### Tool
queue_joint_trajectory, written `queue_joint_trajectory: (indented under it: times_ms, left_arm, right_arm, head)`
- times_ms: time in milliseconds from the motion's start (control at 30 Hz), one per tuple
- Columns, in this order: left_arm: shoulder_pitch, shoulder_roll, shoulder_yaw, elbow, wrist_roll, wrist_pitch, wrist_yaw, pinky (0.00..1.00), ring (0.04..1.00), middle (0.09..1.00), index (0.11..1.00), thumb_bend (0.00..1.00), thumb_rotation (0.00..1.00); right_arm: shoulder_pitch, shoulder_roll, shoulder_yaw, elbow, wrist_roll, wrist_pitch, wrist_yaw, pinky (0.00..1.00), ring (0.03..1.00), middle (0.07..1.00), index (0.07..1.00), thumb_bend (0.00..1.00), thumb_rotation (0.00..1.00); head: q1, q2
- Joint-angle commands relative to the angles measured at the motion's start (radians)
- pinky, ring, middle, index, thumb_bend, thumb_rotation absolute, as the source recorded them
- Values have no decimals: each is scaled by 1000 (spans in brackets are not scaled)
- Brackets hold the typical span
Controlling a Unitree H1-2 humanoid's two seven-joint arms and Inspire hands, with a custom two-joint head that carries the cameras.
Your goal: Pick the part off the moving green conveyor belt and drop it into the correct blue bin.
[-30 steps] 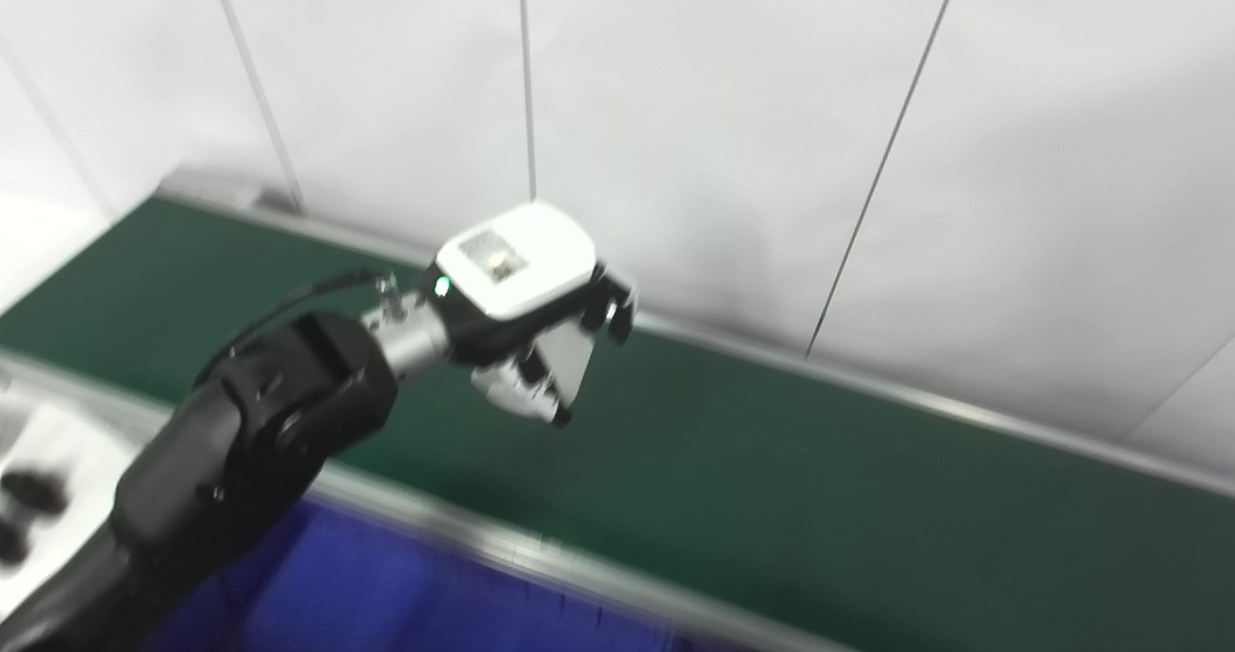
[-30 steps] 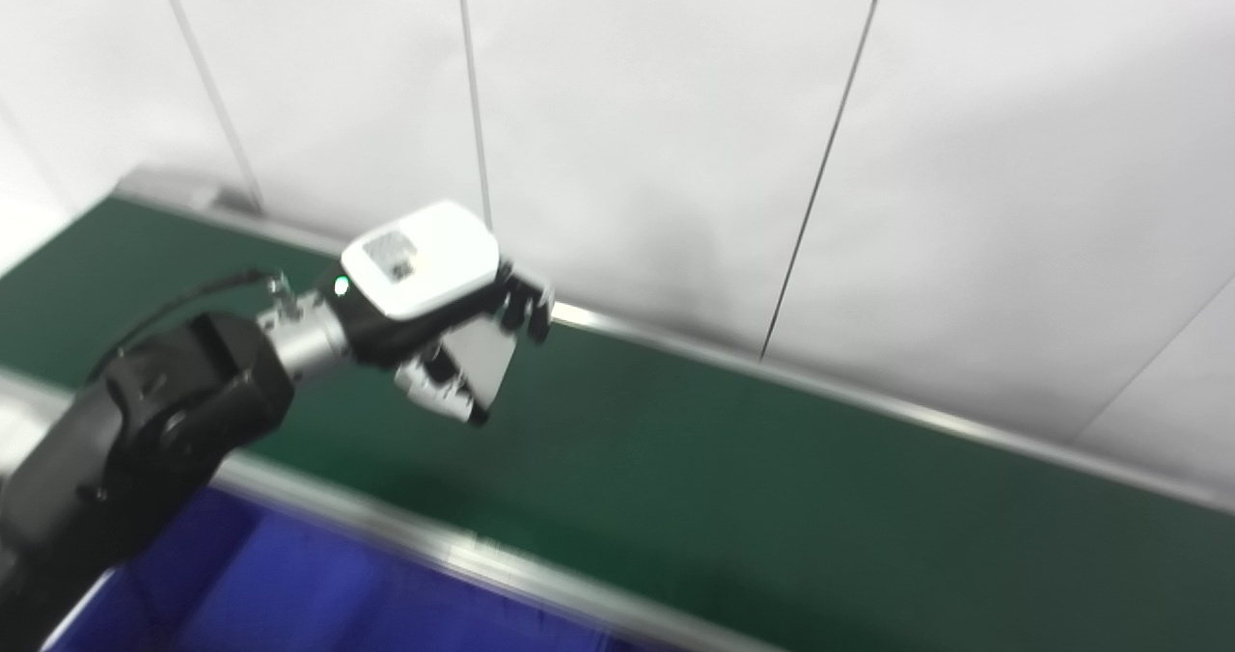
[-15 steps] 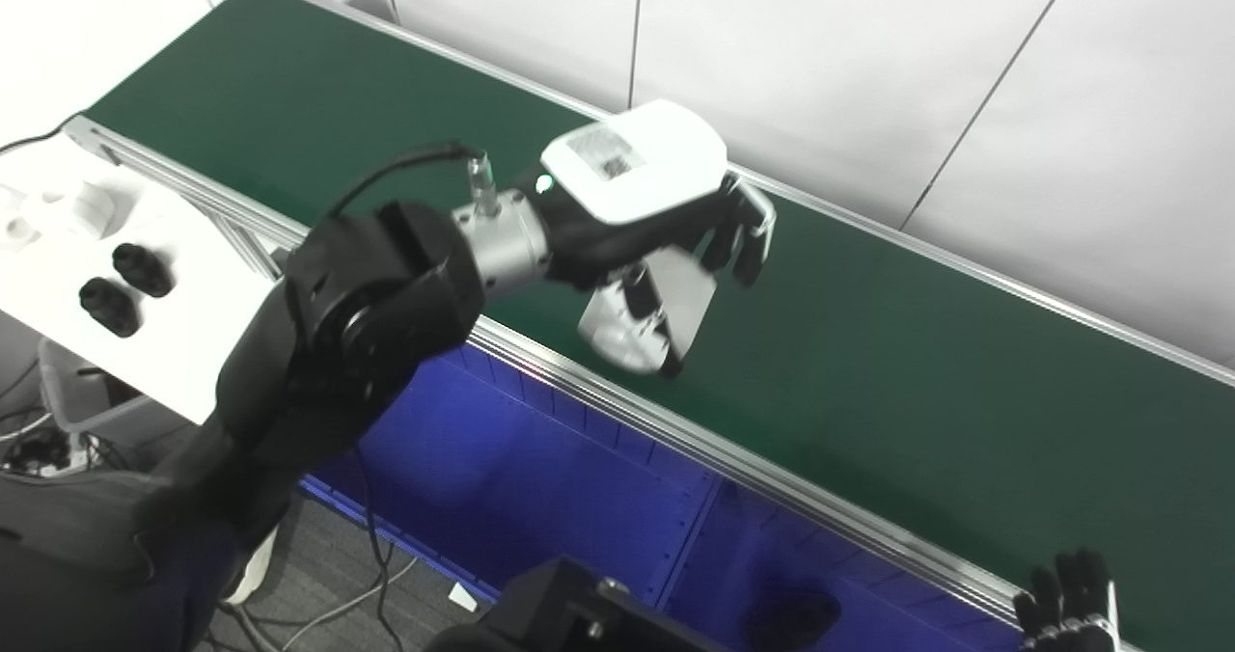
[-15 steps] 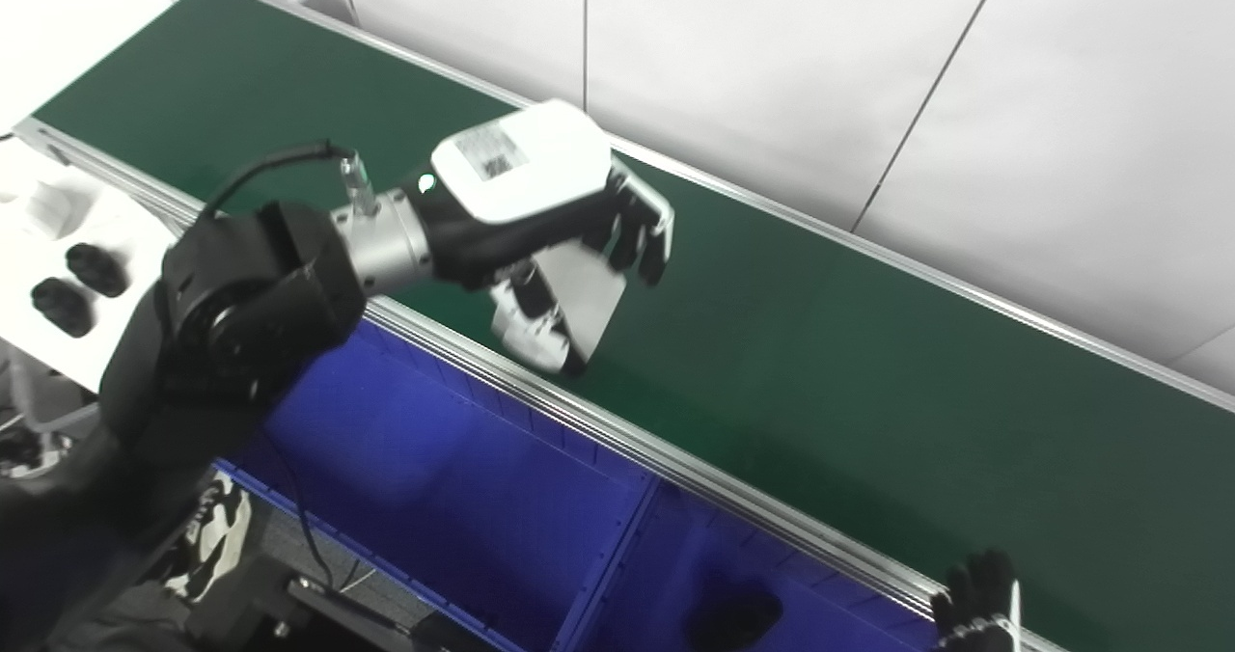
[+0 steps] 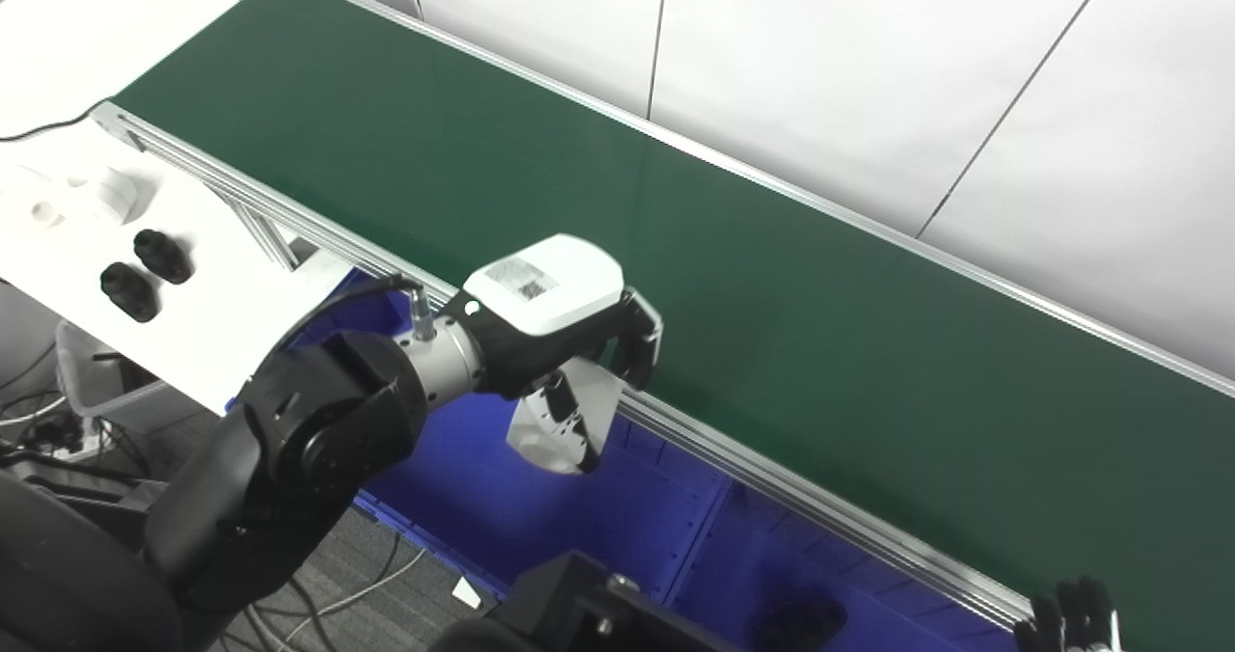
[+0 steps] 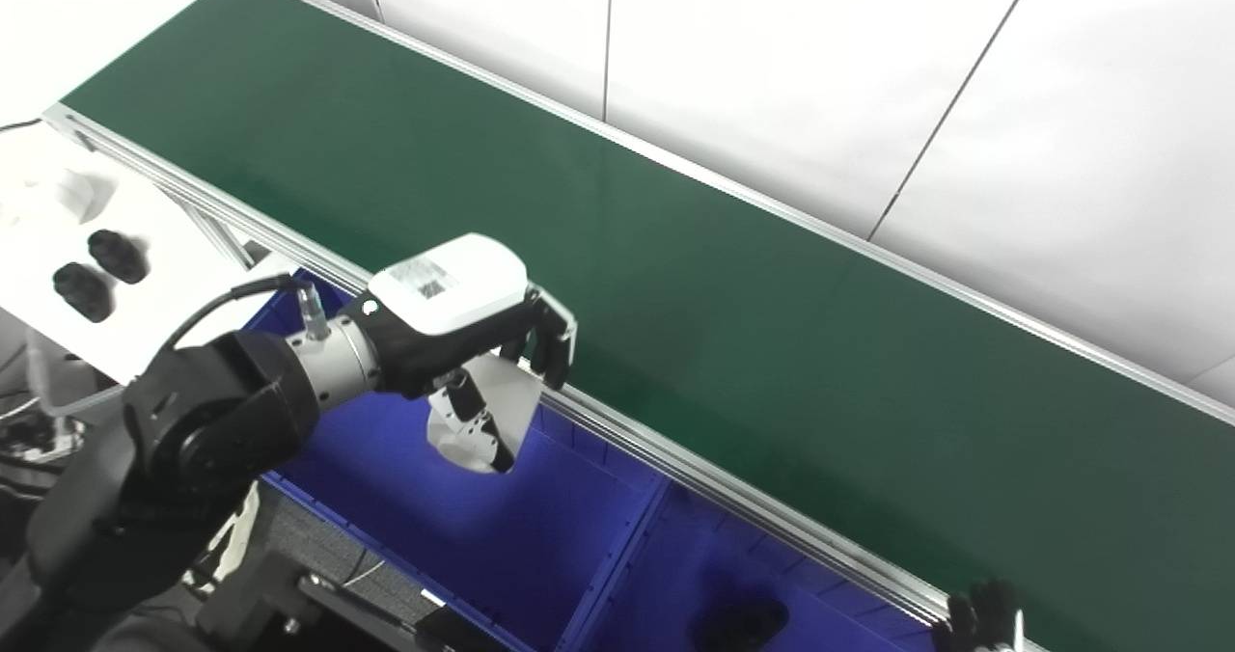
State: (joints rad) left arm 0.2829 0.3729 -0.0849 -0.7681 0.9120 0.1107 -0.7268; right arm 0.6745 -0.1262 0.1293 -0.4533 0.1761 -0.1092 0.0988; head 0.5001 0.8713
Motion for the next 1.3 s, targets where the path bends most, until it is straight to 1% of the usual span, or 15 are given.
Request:
queue_joint_trajectory:
  times_ms: [0,167,333,367,400,467,500,533,633,867,967,1067,1133,1233,1267]
  left_arm:
    - [28,19,3,35,15,-52,72,374,402,508,506,501,0]
    - [60,41,-5,122,38,-122,147,336,389,505,514,500,0]
    - [39,40,-16,119,86,-75,54,368,409,530,504,500,0]
    - [35,41,-21,113,105,-65,22,391,470,592,497,513,37]
    - [30,47,-26,105,120,-61,-9,443,559,668,604,826,141]
    - [23,55,-31,93,138,-58,-57,503,647,735,672,944,230]
    - [20,58,-32,84,154,-53,-94,525,678,757,694,973,259]
    - [19,59,-33,78,166,-49,-121,621,767,828,755,990,345]
    - [15,62,-30,64,183,-52,-163,733,862,911,828,1000,478]
    - [7,57,-9,35,175,-52,-197,785,896,940,876,1000,597]
    - [5,30,16,-13,85,-22,-189,772,880,920,875,1000,597]
    - [21,-37,66,-54,-131,24,-99,731,860,903,865,1000,606]
    - [39,-117,92,-85,-287,71,-29,684,853,907,882,1000,657]
    - [84,-256,105,-101,-471,86,99,683,890,961,942,884,730]
    - [99,-293,111,-96,-530,84,136,816,955,984,976,826,771]
  right_arm:
    - [12,9,5,-22,-3,-15,8,1000,1000,1000,1000,848,1000]
    - [10,24,10,-21,-6,-14,5,995,997,1000,1000,858,1000]
    - [6,36,10,-19,-17,-13,0,979,992,1000,1000,871,1000]
    - [6,37,10,-20,-18,-13,-1,978,993,1000,1000,875,1000]
    - [6,38,10,-21,-18,-12,-1,974,990,1000,1000,879,1000]
    - [6,41,9,-21,-18,-13,-1,970,988,1000,1000,883,1000]
    - [6,42,8,-21,-18,-11,-1,968,987,1000,1000,884,1000]
    - [6,43,7,-22,-18,-10,-1,965,985,999,1000,888,1000]
    - [-1,43,7,-14,-20,-15,2,964,986,1000,1000,889,1000]
    - [-11,51,13,-2,-19,-16,4,963,983,1000,1000,897,1000]
    - [-11,58,16,3,-21,-21,2,958,979,997,1000,905,1000]
    - [-11,69,23,9,-34,-30,-1,956,976,996,1000,913,1000]
    - [-11,75,27,18,-49,-44,-2,947,969,993,1000,910,1000]
    - [-10,86,34,29,-65,-56,-4,931,956,986,1000,907,1000]
    - [-10,91,38,32,-72,-60,-5,929,955,986,1000,905,1000]
  head:
    - [-8,3]
    - [-20,2]
    - [-32,1]
    - [-33,1]
    - [-34,1]
    - [-34,0]
    - [-34,0]
    - [-34,0]
    - [-36,-5]
    - [-50,-11]
    - [-70,-9]
    - [-126,-5]
    - [-148,-7]
    - [-198,-6]
    - [-239,1]
